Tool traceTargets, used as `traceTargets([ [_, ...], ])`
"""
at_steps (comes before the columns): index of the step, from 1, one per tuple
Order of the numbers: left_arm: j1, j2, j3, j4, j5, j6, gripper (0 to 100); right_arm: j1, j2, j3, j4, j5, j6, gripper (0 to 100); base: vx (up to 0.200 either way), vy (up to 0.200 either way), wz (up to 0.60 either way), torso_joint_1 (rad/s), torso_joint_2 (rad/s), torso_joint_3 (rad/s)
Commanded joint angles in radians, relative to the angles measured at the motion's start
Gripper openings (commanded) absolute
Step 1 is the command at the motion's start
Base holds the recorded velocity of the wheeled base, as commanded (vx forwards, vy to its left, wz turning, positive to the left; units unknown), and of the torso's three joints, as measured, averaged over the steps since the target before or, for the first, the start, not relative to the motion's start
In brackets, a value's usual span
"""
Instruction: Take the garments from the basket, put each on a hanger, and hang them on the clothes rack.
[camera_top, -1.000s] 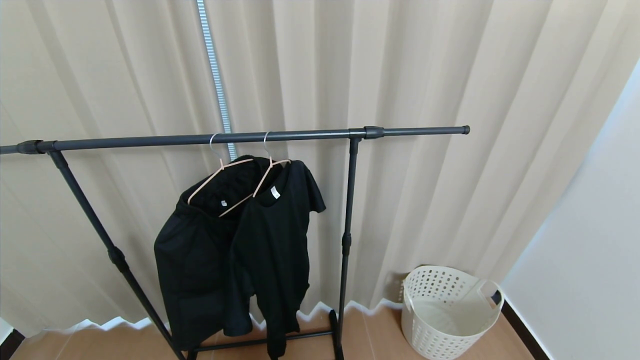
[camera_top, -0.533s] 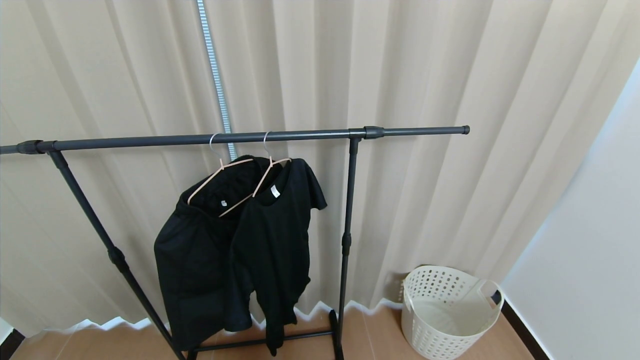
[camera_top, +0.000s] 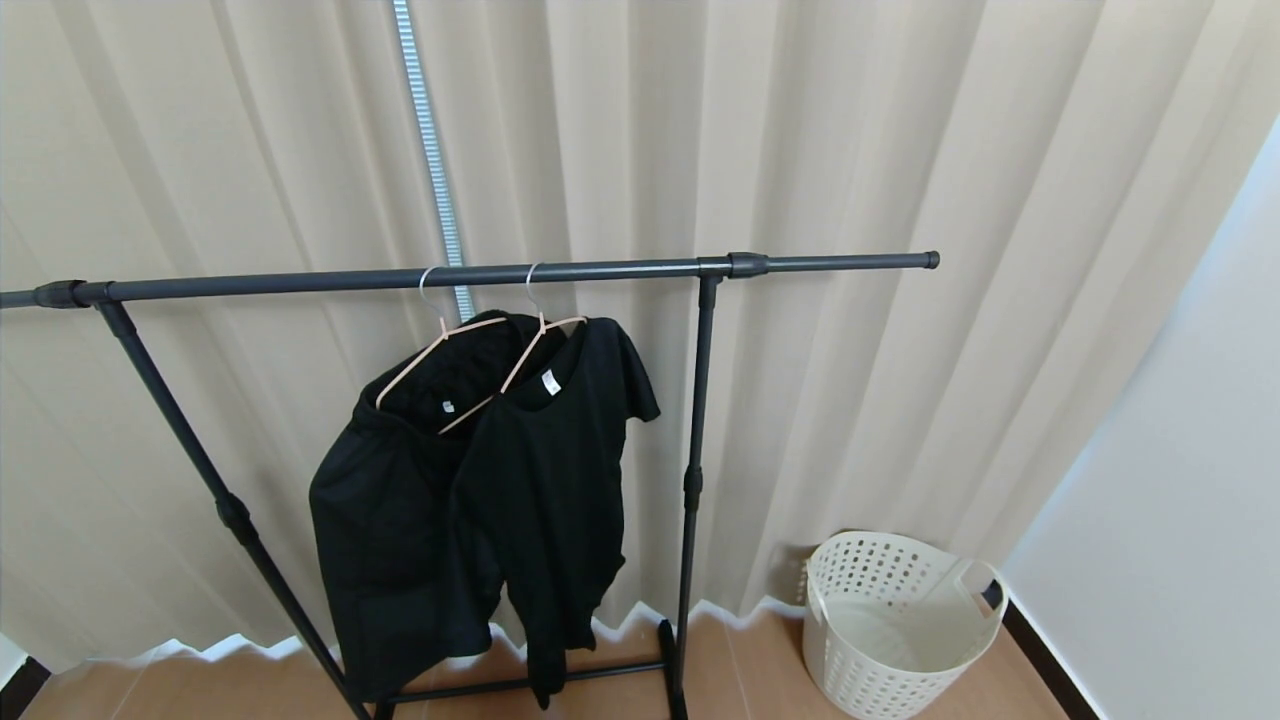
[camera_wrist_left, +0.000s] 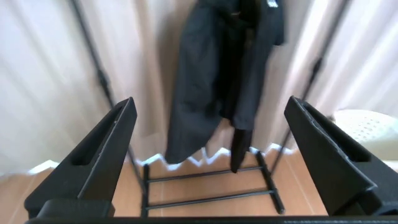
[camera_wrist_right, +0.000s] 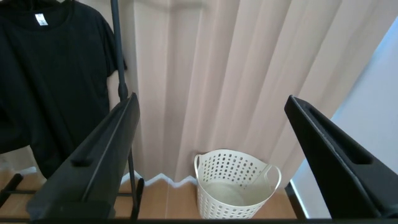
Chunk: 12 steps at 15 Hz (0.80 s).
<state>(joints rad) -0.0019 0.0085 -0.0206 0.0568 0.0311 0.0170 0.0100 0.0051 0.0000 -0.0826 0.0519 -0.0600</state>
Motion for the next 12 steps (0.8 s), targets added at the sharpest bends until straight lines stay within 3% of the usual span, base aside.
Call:
traceTargets([
  [1, 0.0, 0.004, 0.001, 0.0, 0.0, -0.022, 100, 0.001, -0.001, 0.0, 0.0, 0.0, 0.0, 100, 0.0, 0.0, 0.0, 0.0, 0.0, 0.0],
  [12, 0.0, 0.004, 0.001, 0.0, 0.001, -0.026, 100, 0.001, -0.001, 0.0, 0.0, 0.0, 0.006, 100, 0.0, 0.0, 0.0, 0.0, 0.0, 0.0],
])
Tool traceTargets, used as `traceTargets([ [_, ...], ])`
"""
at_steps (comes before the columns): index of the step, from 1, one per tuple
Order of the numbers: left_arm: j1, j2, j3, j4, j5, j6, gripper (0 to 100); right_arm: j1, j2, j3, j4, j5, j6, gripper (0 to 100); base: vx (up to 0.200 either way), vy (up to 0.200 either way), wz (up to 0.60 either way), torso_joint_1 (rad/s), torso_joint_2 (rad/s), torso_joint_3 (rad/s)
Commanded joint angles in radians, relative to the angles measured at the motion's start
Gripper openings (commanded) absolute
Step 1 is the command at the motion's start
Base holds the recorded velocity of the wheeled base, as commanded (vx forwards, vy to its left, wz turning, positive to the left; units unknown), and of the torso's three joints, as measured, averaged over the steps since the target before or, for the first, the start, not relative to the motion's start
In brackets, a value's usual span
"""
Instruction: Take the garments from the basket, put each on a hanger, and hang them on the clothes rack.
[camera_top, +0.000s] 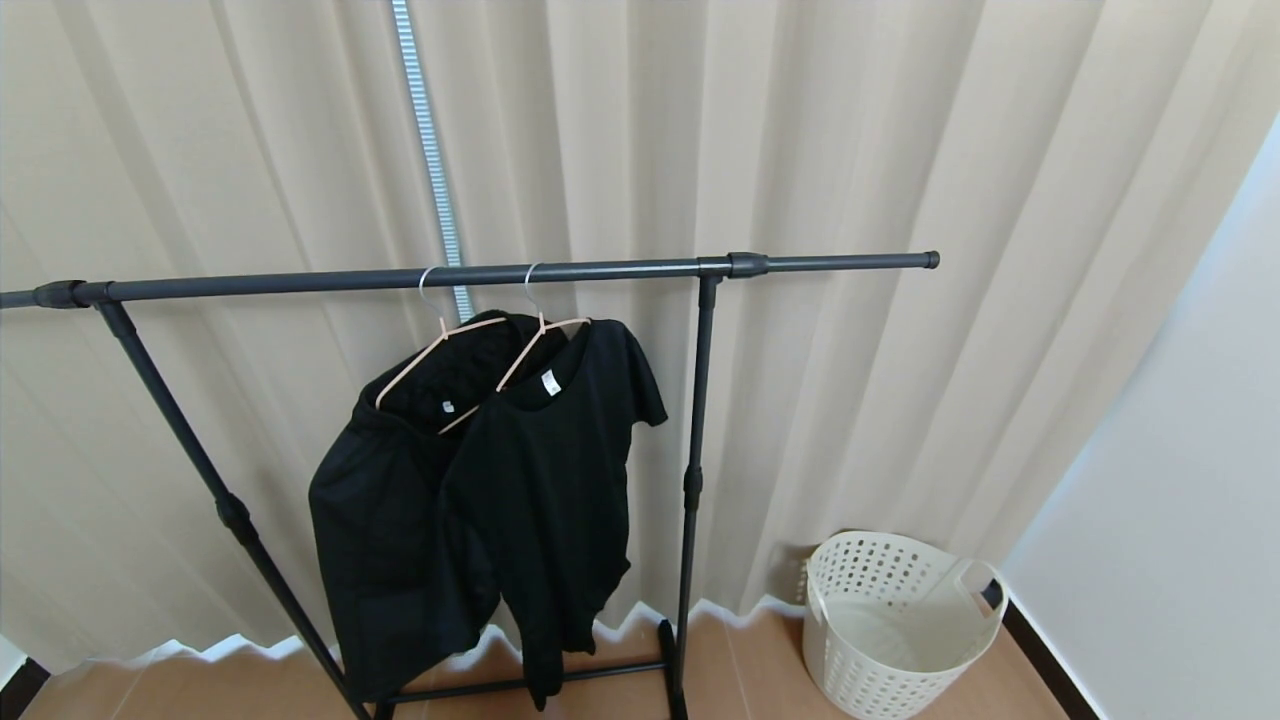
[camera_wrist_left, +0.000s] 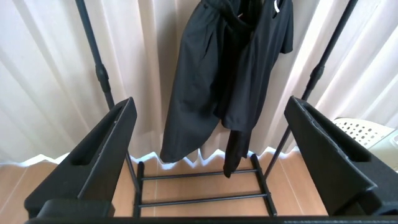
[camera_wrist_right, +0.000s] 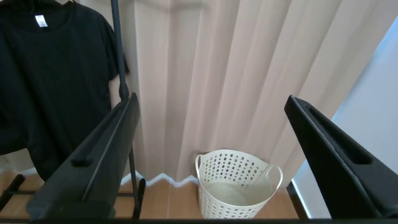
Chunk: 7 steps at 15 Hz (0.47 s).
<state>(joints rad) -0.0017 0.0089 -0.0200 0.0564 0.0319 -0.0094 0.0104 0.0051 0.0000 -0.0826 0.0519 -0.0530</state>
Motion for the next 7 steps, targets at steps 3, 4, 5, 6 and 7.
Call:
traceTargets([
  [3, 0.0, 0.003, 0.0, 0.0, 0.0, 0.0, 100, 0.0, -0.001, 0.0, 0.0, 0.0, 0.001, 100, 0.0, 0.0, 0.0, 0.0, 0.0, 0.0],
  [4, 0.0, 0.003, 0.0, 0.0, 0.0, 0.0, 100, 0.0, -0.001, 0.0, 0.0, 0.0, 0.001, 100, 0.0, 0.0, 0.0, 0.0, 0.0, 0.0],
  [5, 0.0, 0.003, 0.0, 0.0, 0.0, 0.0, 100, 0.0, -0.001, 0.0, 0.0, 0.0, 0.001, 100, 0.0, 0.0, 0.0, 0.0, 0.0, 0.0],
  [6, 0.0, 0.003, 0.0, 0.0, 0.0, 0.0, 100, 0.0, 0.001, 0.0, 0.0, 0.0, 0.001, 100, 0.0, 0.0, 0.0, 0.0, 0.0, 0.0],
  [7, 0.0, 0.003, 0.0, -0.001, 0.0, 0.0, 100, 0.0, 0.001, 0.0, 0.0, -0.001, 0.001, 100, 0.0, 0.0, 0.0, 0.0, 0.0, 0.0],
])
